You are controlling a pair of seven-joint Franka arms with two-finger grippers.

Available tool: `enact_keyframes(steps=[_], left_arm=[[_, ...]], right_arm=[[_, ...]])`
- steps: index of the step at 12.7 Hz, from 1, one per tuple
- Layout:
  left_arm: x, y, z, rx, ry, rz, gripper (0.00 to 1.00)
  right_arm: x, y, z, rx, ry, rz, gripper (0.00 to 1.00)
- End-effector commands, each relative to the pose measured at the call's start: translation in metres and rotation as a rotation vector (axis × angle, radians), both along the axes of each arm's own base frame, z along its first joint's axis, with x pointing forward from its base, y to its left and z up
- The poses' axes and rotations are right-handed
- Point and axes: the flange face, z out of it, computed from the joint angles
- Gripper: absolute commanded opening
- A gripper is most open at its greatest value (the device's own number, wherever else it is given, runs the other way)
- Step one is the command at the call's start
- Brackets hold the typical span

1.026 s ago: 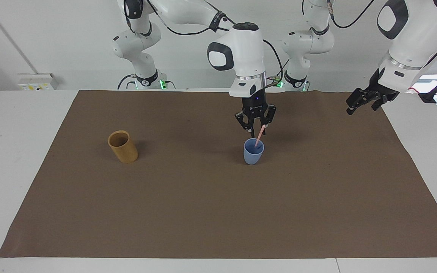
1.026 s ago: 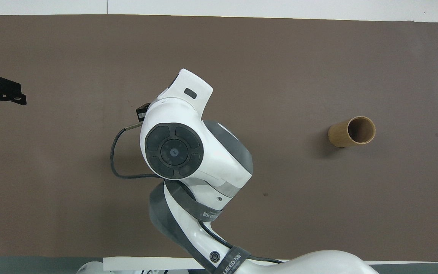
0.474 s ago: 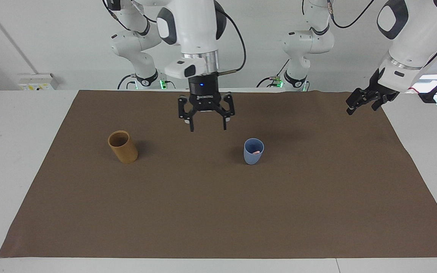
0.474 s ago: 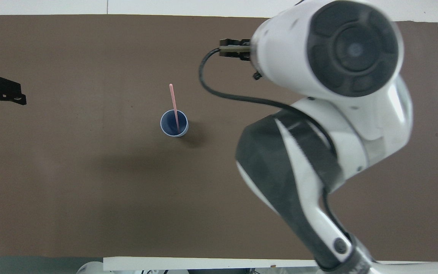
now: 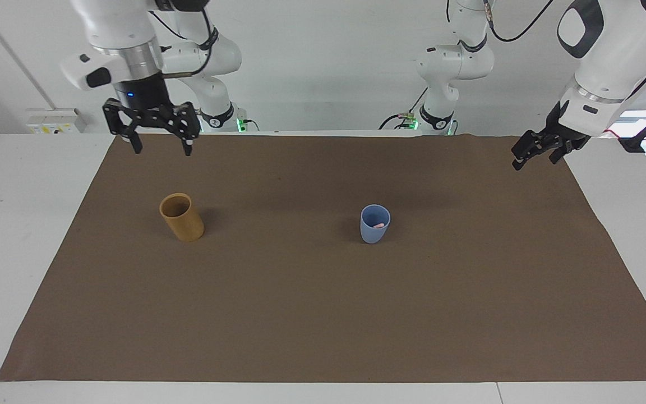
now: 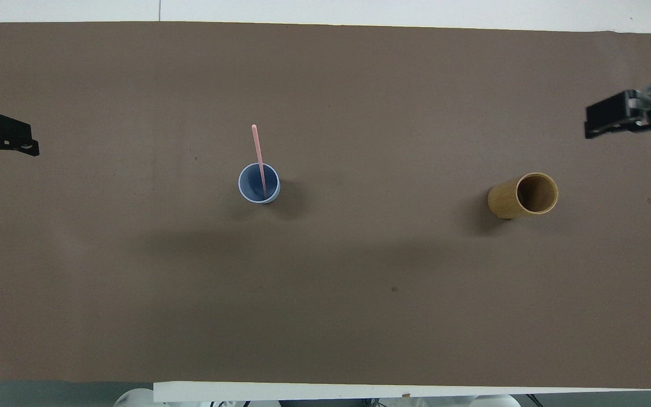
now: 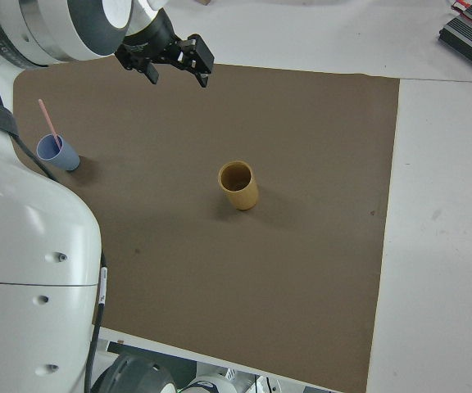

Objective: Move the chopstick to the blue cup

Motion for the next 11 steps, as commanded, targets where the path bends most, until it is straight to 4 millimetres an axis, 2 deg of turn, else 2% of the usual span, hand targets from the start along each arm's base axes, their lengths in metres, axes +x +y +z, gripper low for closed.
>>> enact_keyframes(steps=[1, 3, 4, 5, 6, 7, 11], left_arm=[[-0.002, 0.0, 0.002, 0.0, 0.01, -0.011, 1.0], [-0.002, 0.0, 0.002, 0.0, 0.01, -0.011, 1.0], [-0.002, 0.0, 0.002, 0.0, 0.01, -0.011, 1.0], [-0.002, 0.0, 0.003, 0.0, 0.008, -0.011, 1.0], [-0.002, 0.0, 0.002, 0.0, 0.01, -0.011, 1.0], [-0.002, 0.0, 0.002, 0.0, 0.01, -0.011, 1.0], [-0.002, 0.0, 0.002, 0.0, 0.01, -0.011, 1.0]], right_arm=[[-0.013, -0.042, -0.006, 0.024, 0.061, 0.028, 0.99], [-0.036, -0.048, -0.011, 0.015, 0.092, 0.019, 0.99], [-0.037, -0.058, -0.012, 0.013, 0.097, -0.001, 0.99], [-0.039, -0.06, -0.012, 0.017, 0.098, -0.005, 0.99], [-0.045, -0.051, -0.014, 0.02, 0.104, 0.013, 0.99], [-0.048, -0.05, -0.019, 0.025, 0.113, 0.016, 0.99], [-0.048, -0.055, -0.019, 0.027, 0.11, 0.004, 0.99]])
